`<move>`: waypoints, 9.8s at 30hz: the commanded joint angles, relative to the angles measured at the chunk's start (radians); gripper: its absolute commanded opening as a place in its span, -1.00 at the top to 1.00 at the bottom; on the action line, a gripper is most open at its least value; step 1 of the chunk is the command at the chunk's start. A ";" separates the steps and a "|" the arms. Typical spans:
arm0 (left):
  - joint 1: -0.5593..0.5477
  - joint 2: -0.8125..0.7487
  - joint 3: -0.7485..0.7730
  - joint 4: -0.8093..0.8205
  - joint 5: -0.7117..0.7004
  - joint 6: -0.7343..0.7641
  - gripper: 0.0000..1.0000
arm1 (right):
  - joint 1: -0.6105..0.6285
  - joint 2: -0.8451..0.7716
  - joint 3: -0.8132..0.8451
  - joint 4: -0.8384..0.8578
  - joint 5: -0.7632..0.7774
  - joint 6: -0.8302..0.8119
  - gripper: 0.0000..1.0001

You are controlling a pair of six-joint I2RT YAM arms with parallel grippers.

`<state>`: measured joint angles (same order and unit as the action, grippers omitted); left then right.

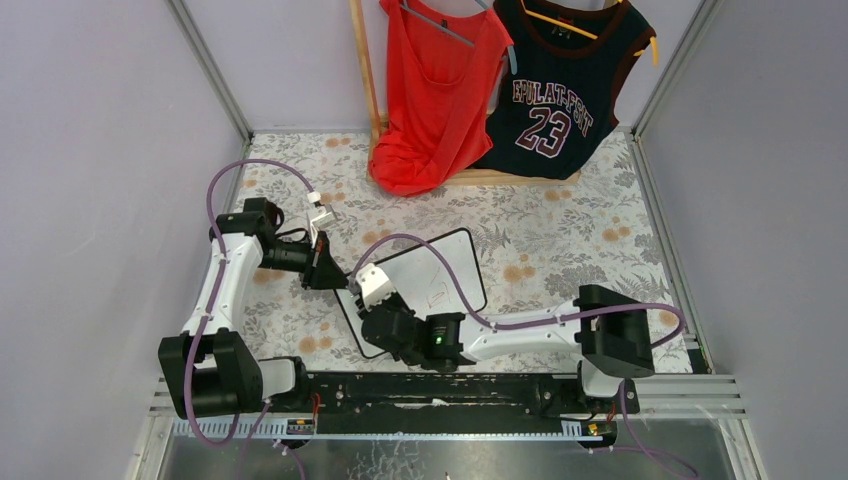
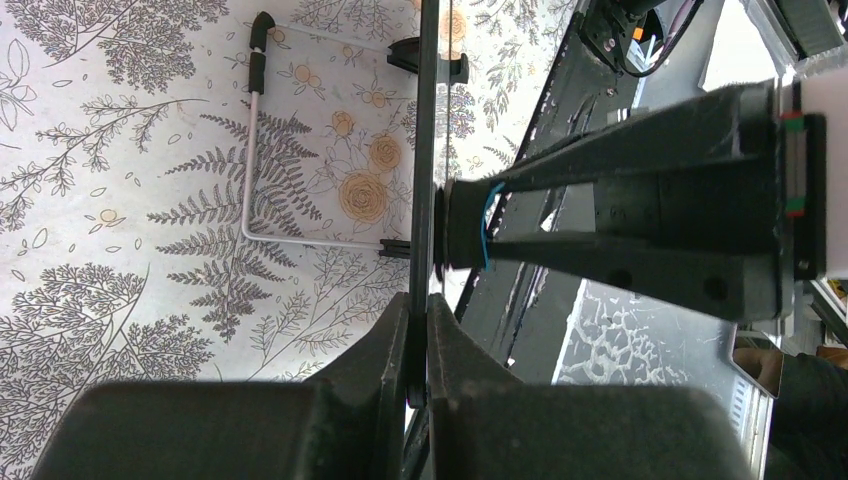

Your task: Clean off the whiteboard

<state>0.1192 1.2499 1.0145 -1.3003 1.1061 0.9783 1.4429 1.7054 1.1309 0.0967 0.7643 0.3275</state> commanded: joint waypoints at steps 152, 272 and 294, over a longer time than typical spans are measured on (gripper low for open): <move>-0.007 0.030 0.033 -0.113 0.017 0.172 1.00 | -0.075 -0.254 -0.300 -0.011 0.241 0.110 1.00; -0.009 0.037 0.040 -0.153 0.022 0.224 1.00 | -0.124 -0.398 -0.457 0.027 0.259 0.128 1.00; -0.009 0.032 0.038 -0.152 0.023 0.227 1.00 | -0.218 -0.373 -0.369 0.151 0.042 -0.075 1.00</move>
<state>0.1261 1.2858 1.0443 -1.4189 1.1210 1.1530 1.3037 1.4040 0.7395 0.1822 0.8082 0.2840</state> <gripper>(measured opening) 0.042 0.316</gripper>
